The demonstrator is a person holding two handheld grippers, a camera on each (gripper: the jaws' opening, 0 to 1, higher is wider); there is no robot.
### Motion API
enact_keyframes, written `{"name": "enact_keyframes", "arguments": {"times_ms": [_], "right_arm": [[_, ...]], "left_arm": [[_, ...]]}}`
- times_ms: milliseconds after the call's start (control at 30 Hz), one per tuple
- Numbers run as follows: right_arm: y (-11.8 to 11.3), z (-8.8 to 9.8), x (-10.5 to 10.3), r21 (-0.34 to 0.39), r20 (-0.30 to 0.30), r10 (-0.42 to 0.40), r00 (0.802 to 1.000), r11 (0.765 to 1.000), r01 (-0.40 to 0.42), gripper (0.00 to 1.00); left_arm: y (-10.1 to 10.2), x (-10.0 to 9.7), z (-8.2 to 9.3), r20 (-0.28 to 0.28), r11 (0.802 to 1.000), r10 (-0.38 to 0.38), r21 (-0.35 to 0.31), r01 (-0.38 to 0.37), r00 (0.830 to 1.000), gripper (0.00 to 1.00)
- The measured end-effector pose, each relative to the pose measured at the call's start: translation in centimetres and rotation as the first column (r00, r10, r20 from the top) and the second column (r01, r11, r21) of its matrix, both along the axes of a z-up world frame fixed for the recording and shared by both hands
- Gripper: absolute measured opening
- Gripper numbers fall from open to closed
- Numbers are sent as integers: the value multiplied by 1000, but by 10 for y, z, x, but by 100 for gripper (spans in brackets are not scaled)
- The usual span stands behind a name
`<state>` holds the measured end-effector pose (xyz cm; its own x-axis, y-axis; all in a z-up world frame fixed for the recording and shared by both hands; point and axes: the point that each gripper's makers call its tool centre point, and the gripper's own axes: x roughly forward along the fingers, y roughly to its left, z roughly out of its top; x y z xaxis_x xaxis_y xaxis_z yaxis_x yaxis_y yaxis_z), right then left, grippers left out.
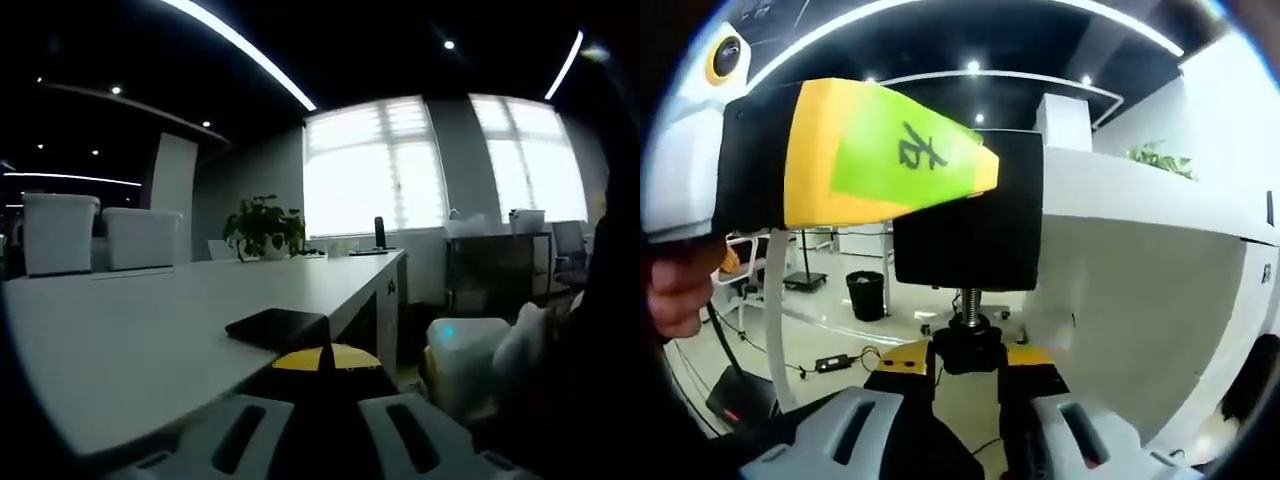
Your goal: Clamp the fixed fixture on the desktop, loosen the retaining clip, secure it to the edge of the desk, and tighten the retaining clip.
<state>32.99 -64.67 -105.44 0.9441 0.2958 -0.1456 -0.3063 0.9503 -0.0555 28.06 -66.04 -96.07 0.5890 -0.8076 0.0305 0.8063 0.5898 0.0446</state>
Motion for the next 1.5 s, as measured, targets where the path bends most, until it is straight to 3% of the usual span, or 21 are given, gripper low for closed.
{"name": "enact_keyframes", "arguments": {"times_ms": [133,233,467,533,567,600,667,700,800,1067,1167,1233,1333,1400,1500], "right_arm": [[4,0,-3,1,3,121,993,993,-121,21],[6,0,-3,-26,3,262,965,965,-262,21],[11,-1,-2,-40,-46,515,856,855,-517,21],[16,-1,-6,-62,-58,580,813,811,-582,21],[16,1,-5,-77,-60,593,803,799,-596,21],[20,2,-9,-87,-58,624,779,775,-626,21],[20,1,-6,-81,-59,648,759,755,-651,21],[23,0,-9,-75,-63,679,731,728,-682,21],[22,1,-13,-79,-71,732,678,673,-735,21],[20,-4,-2,-74,-57,775,629,625,-777,21],[20,-4,-1,-65,-55,774,631,628,-776,21],[19,-4,1,-101,-42,759,650,644,-758,22],[14,-1,4,-147,-4,684,730,722,-677,32],[8,-1,6,-100,-3,601,799,795,-598,38],[7,2,-1,-48,28,509,860,860,-508,41]], "left_arm": [[0,-1,0,4,1000,2,7,-2,1000,1],[1,-1,1,-11,1000,-1,-10,1,1000,1],[0,-1,0,1,1000,0,-1,0,1000,1],[0,-1,0,6,1000,-1,4,1,1000,1],[0,-1,0,6,1000,-1,4,1,1000,1],[0,-2,0,7,1000,-2,4,2,1000,1],[0,-1,0,11,1000,-2,6,2,1000,1],[-1,-1,0,11,1000,-1,6,1,1000,1],[-1,-1,0,15,1000,-1,6,0,1000,1],[-5,0,-2,12,1000,-7,17,7,1000,1],[-5,0,-2,6,1000,-5,10,5,1000,1],[-5,1,-2,2,1000,-4,6,4,1000,1],[-3,2,0,-26,1000,-7,-30,6,1000,1],[-3,2,-1,-29,999,-11,-32,10,1000,1],[-3,2,0,-22,1000,-3,-22,2,1000,1]]}}
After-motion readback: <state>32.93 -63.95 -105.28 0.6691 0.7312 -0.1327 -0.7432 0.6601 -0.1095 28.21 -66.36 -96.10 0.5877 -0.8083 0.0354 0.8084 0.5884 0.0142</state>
